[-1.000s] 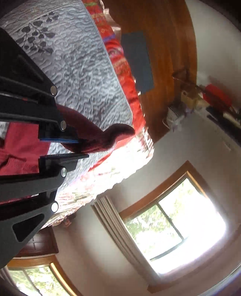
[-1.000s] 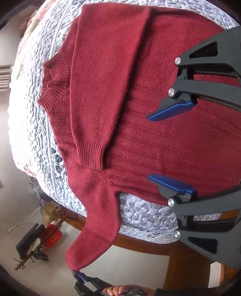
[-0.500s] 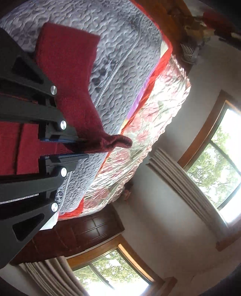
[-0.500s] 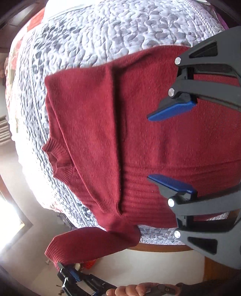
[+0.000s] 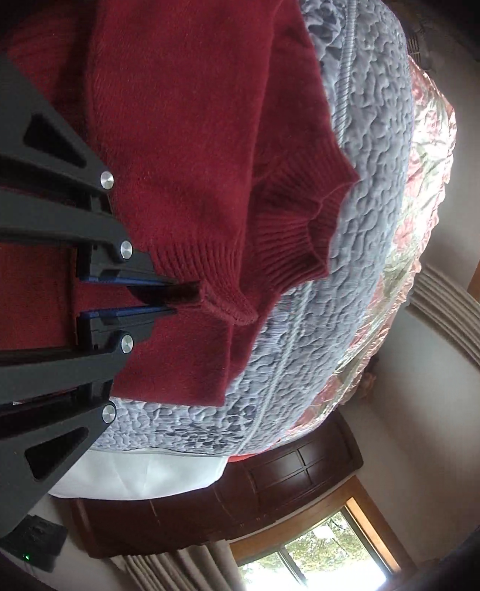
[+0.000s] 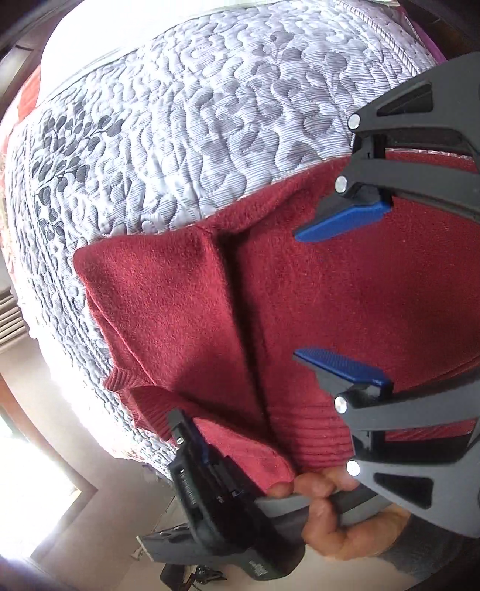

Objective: Fold small clothes

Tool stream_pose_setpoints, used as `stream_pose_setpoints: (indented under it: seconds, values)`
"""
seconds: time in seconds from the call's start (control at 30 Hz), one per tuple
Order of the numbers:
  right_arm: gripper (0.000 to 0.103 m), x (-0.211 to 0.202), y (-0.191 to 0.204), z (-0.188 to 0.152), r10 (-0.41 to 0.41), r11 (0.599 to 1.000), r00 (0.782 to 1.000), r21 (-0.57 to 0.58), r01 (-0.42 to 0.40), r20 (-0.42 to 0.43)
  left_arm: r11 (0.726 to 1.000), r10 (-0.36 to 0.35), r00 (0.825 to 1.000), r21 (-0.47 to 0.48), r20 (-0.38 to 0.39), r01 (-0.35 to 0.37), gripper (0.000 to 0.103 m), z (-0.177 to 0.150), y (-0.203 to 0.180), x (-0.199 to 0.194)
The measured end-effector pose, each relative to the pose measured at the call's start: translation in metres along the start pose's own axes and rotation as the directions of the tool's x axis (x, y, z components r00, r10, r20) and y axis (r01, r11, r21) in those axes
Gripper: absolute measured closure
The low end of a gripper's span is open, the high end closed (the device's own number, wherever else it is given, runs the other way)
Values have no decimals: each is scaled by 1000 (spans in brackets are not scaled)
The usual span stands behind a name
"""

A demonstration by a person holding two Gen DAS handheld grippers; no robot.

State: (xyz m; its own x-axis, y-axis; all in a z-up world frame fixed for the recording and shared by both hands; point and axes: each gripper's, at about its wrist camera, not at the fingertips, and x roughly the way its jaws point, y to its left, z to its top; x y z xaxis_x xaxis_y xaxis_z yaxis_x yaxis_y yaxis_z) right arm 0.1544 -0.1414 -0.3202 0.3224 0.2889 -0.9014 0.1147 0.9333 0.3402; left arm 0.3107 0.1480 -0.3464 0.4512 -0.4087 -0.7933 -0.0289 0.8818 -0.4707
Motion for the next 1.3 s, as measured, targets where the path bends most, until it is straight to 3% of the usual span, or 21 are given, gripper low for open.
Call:
stream_pose_setpoints:
  seconds: [0.07, 0.1, 0.17, 0.2, 0.3, 0.37, 0.47, 0.53, 0.67, 0.83, 0.93, 1.07, 1.17, 1.23, 1.3]
  values:
    - [37, 0, 2, 11, 21, 1000, 1000, 15, -21, 11, 1000, 17, 999, 15, -29, -16, 80, -7, 0, 8]
    - [32, 0, 2, 17, 39, 999, 999, 22, -39, 14, 999, 24, 999, 26, -29, -23, 62, -11, -1, 6]
    - [27, 2, 5, 33, 96, 995, 995, 31, -97, 16, 998, 33, 999, 49, 4, -33, 39, -15, -4, -5]
    - [27, 6, 11, 41, 114, 993, 993, 31, -115, 14, 998, 28, 999, 59, 22, -29, 34, -14, -5, -11]
    - [28, 21, 21, 69, 181, 983, 984, 34, -181, 1, 998, 9, 1000, 65, 14, -10, 34, -13, 0, -30]
    - [38, 38, 28, 89, 230, 972, 973, 45, -229, -31, 998, 3, 1000, 55, 9, -4, 33, -16, 10, -48]
    - [42, 75, 26, 113, 340, 934, 935, 152, -324, -98, 999, 24, 1000, 48, 18, -25, 30, -21, 28, -81]
    - [42, 94, 27, 121, 364, 921, 924, 192, -338, -118, 998, 57, 998, 36, 33, -58, 28, -27, 46, -106]
    - [42, 113, 35, 121, 371, 919, 916, 200, -339, -154, 991, 129, 991, -44, 30, -128, 27, -34, 90, -143]
    - [42, 121, 44, 115, 329, 939, 927, 168, -301, -179, 971, 191, 982, -150, 6, -188, 25, -43, 136, -161]
    - [42, 123, 46, 114, 329, 938, 928, 171, -301, -175, 958, 212, 977, -197, 3, -207, 25, -46, 155, -169]
    - [42, 129, 48, 117, 336, 935, 925, 181, -305, -177, 940, 224, 975, -265, -5, -217, 16, -47, 174, -180]
    - [42, 133, 44, 120, 372, 919, 911, 205, -336, -178, 929, 227, 974, -296, -15, -221, 12, -48, 184, -185]
    - [45, 134, 41, 121, 395, 909, 902, 218, -356, -173, 925, 237, 971, -300, -18, -231, 12, -48, 189, -190]
    - [58, 137, 39, 122, 404, 904, 898, 224, -364, -173, 924, 244, 970, -301, -15, -237, 12, -48, 192, -194]
